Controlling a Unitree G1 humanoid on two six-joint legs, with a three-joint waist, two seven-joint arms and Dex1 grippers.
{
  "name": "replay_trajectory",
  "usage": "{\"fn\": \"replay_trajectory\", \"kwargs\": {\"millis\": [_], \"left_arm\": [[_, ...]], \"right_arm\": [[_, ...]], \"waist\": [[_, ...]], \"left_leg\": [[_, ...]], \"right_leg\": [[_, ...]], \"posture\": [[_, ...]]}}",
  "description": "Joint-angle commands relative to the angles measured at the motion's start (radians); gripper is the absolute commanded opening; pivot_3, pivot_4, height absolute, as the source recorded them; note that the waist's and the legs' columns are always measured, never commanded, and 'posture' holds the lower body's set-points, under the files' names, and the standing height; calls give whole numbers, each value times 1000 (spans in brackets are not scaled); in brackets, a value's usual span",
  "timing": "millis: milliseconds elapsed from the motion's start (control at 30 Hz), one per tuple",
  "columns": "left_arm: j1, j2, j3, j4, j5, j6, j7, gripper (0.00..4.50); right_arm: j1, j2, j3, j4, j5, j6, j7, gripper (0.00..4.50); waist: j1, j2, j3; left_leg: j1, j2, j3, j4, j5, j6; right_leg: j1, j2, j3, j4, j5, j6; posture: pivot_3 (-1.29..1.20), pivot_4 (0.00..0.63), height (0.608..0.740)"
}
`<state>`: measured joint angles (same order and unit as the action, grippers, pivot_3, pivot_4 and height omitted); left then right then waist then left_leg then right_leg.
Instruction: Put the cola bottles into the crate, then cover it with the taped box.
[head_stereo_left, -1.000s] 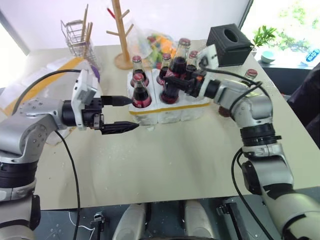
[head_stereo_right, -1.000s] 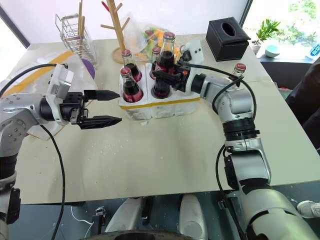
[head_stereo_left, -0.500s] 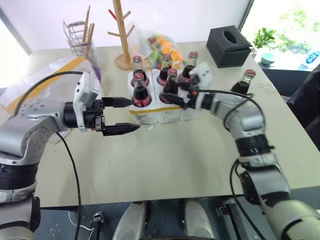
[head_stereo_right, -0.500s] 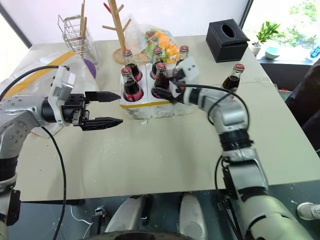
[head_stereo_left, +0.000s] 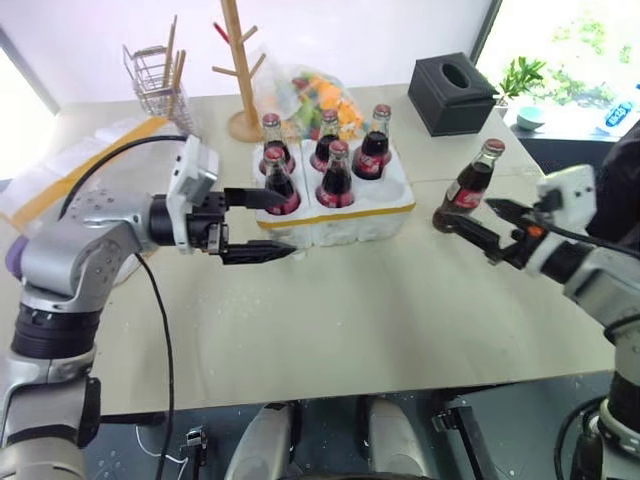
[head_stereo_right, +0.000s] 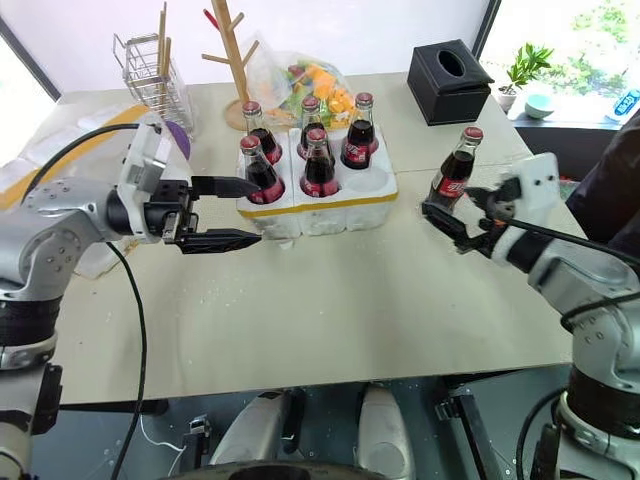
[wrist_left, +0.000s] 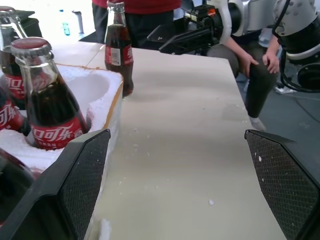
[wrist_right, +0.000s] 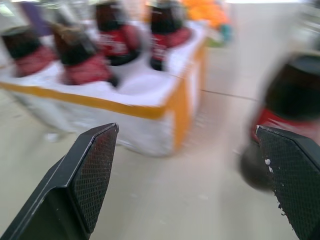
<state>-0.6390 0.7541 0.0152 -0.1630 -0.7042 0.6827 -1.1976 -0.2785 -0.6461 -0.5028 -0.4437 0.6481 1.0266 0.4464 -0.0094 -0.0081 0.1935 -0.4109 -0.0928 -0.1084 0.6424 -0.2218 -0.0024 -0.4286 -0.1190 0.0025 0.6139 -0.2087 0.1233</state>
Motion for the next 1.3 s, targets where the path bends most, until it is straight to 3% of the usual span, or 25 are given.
{"fn": "replay_trajectory", "kwargs": {"millis": [33,300,700,800,867,1033,1133,1300], "left_arm": [[-44,-18,-15,1,11,-28,-20,4500],[-58,-38,-22,9,26,-36,-22,4500],[10,16,44,-65,0,1,25,4500],[20,23,56,-77,-7,9,36,4500],[25,25,63,-83,-11,12,46,4500],[39,29,78,-95,-22,18,65,4500],[47,29,82,-102,-25,19,75,4500],[41,26,78,-96,-21,15,79,4500]], "right_arm": [[-17,14,-9,59,-37,-81,-35,4472],[-165,50,125,323,-136,-263,-28,4472],[-379,80,261,820,-290,-547,43,4472],[-386,83,268,815,-293,-587,68,3727],[-381,80,260,765,-277,-602,84,2780],[-393,60,214,612,-206,-562,105,2813],[-478,45,200,502,-125,-502,132,2813],[-558,90,260,421,-43,-373,148,2813]], "waist": [[-1,0,0],[-4,0,0],[-6,0,0],[-4,0,0],[-4,0,0],[-7,4,4],[-9,6,6],[-9,6,6]], "left_leg": [[0,0,0,0,0,0],[1,1,1,0,0,0],[1,0,0,-1,0,0],[1,0,0,-1,0,0],[1,0,0,-1,0,0],[0,0,0,-1,0,0],[0,0,0,-3,0,0],[1,1,1,-7,0,0]], "right_leg": [[0,0,0,0,0,0],[0,1,0,0,1,1],[0,1,0,0,2,3],[0,1,0,0,2,3],[0,1,0,0,2,3],[-1,1,0,0,2,3],[-2,1,1,0,2,3],[-4,2,2,1,2,3]], "posture": [[0,150,739],[0,150,739],[0,150,739],[0,150,739],[0,150,739],[0,150,739],[0,150,739],[0,150,739]]}}
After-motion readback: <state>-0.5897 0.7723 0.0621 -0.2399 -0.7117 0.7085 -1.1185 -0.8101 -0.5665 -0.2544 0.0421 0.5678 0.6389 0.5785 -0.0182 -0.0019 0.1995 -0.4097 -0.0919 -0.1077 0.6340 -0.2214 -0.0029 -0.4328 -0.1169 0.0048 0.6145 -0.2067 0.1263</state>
